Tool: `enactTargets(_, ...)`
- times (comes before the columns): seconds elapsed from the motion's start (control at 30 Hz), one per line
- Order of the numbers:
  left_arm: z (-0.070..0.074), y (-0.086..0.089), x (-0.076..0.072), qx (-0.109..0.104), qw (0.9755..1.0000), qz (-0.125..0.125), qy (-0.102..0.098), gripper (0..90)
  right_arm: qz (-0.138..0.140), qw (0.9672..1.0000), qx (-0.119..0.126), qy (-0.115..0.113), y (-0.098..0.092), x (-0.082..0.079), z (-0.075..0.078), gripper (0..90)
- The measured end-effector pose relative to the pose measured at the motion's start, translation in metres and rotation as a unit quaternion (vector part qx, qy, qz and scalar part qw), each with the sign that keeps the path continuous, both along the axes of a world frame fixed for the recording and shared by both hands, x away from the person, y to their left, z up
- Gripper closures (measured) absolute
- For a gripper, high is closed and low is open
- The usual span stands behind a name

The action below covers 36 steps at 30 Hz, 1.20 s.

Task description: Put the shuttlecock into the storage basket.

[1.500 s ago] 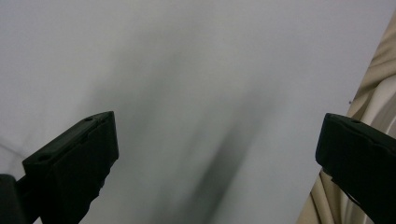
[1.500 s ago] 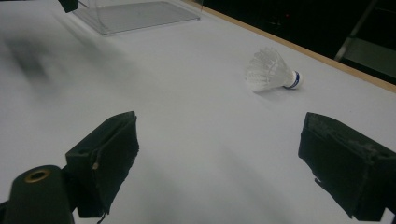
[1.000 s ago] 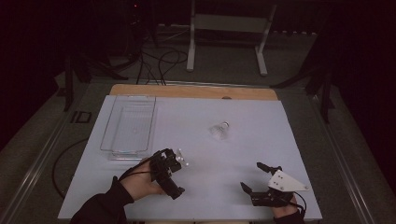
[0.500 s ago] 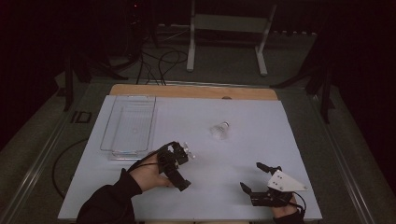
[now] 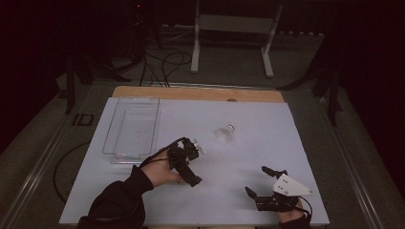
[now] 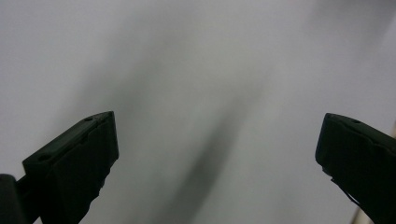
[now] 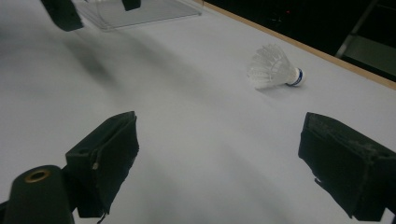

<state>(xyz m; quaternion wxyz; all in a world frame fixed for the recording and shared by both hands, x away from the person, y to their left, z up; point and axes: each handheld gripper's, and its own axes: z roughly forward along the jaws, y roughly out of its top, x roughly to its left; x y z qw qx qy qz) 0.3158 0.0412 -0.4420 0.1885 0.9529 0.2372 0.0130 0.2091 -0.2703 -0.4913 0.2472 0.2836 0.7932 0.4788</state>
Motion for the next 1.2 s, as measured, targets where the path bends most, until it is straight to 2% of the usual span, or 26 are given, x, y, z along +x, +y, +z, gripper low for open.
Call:
enactTargets(0.23, -0.005, -0.007, 0.01, 0.003, 0.9999, 0.011, 0.002, 0.2, 0.0, 1.0, 0.0, -0.001, 0.0, 0.0, 0.0, 11.8)
enactTargets(0.27, -0.006, -0.009, 0.014, -0.002, 0.9999, 0.012, 0.007, 0.2, 0.001, 1.0, 0.0, 0.0, 0.0, 0.0, 0.0, 11.8)
enactTargets(0.43, -0.006, -0.012, 0.025, -0.008, 0.9997, 0.023, 0.007, 0.3, 0.002, 1.0, 0.0, -0.001, 0.0, 0.0, 0.0, 11.8)
enactTargets(0.67, -0.001, -0.017, 0.035, -0.029, 0.9991, 0.031, 0.002, 0.3, 0.001, 1.0, 0.001, -0.002, 0.0, 0.0, 0.0, 11.8)
enactTargets(0.83, 0.001, -0.021, 0.043, -0.022, 0.9992, 0.033, 0.004, 0.3, 0.003, 1.0, 0.0, 0.0, 0.001, 0.0, 0.0, 11.8)
enactTargets(0.97, 0.002, -0.026, 0.052, -0.019, 0.9988, 0.044, 0.008, 0.3, 0.003, 1.0, -0.001, 0.001, 0.001, 0.0, -0.001, 11.8)
enactTargets(1.1, 0.005, -0.03, 0.058, -0.031, 0.9982, 0.051, 0.005, 0.3, 0.002, 1.0, 0.002, -0.002, 0.0, 0.0, 0.0, 11.8)
enactTargets(1.2, 0.008, -0.032, 0.063, -0.049, 0.9971, 0.058, 0.005, 0.3, 0.001, 1.0, 0.003, -0.001, 0.0, 0.0, 0.0, 11.8)
